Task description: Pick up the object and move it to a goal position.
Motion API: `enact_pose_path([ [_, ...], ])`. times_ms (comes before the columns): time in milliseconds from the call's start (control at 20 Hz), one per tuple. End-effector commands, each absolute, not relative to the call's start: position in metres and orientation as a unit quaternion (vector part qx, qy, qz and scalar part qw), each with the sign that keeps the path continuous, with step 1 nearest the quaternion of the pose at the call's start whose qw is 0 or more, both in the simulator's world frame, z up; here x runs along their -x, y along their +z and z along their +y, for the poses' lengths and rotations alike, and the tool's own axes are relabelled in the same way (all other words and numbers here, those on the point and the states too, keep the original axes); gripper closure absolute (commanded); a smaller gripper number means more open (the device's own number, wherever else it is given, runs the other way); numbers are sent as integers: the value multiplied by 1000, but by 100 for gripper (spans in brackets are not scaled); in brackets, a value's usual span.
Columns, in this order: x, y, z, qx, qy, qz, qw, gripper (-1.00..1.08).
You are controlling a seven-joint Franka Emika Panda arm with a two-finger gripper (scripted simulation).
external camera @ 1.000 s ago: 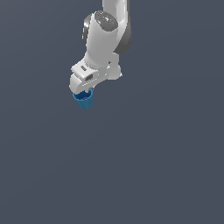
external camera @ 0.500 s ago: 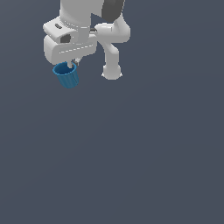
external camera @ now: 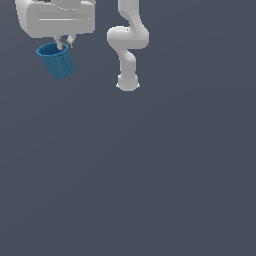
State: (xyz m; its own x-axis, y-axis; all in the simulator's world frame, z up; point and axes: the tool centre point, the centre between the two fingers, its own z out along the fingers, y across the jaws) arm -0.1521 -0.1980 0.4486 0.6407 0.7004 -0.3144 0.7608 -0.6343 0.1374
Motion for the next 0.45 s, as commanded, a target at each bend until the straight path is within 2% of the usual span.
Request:
enact_pose_path([
  [0, 154, 463, -204, -896, -116, 408, 131, 108],
  [400, 154, 476, -211, -896, -116, 408, 131, 108],
])
